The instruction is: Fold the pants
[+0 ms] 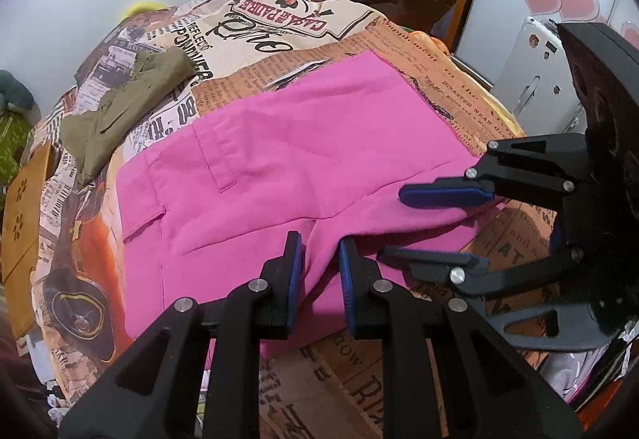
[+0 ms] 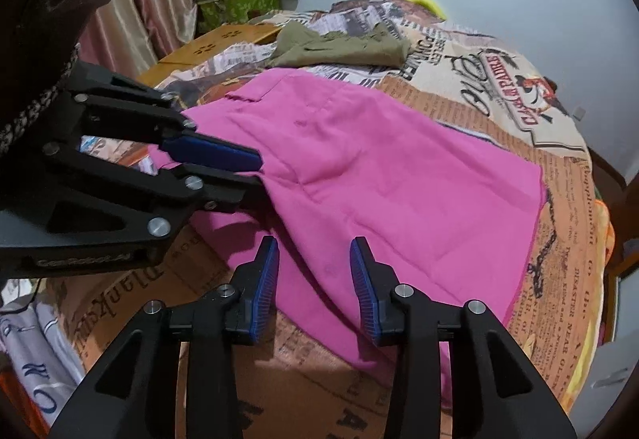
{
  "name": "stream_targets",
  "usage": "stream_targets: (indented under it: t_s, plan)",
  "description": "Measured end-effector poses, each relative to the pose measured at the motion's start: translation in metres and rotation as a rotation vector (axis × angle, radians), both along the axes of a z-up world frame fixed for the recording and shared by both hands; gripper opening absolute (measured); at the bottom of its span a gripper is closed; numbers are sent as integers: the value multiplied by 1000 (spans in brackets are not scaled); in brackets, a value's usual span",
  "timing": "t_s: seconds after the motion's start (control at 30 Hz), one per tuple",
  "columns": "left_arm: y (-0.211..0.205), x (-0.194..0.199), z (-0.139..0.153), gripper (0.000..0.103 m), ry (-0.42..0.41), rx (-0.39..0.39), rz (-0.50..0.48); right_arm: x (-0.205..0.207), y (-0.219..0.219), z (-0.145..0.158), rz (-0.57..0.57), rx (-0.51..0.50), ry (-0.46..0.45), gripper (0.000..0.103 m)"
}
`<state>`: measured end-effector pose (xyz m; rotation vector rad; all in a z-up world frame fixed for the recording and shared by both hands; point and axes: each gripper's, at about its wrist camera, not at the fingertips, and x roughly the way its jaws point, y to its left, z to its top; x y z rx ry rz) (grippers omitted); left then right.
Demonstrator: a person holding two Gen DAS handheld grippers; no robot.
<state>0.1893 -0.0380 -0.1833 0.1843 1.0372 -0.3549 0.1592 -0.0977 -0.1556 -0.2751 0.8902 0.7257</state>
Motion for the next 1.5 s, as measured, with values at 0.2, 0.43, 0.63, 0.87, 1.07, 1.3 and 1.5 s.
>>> stream_targets:
  t_s: [0.2,0.43,0.63,0.87,1.07,1.3,1.5]
  plan:
    - [-2,-1,-10,18,32,0,-28,9,-6,-1,-39,41,22,9]
    - [0,3,-15,19,-15,83,38,2,-9,10,-30,92,-4,7]
    - [5,-7,-2,14,-42,54,36,-2,-14,16,-20,105,-14,6]
    - [1,-19,-12,14,-17,74,24,-11,-18,11,-11,94,10,6]
    - [2,-23,-13,14,-6,52,34,-15,-21,9,-13,93,20,6]
    - [0,-22,-10,6,-30,65,52,-14,-21,8,-21,92,19,6]
    - [5,-22,2,2,-36,2,67,-12,-16,8,-18,92,11,4]
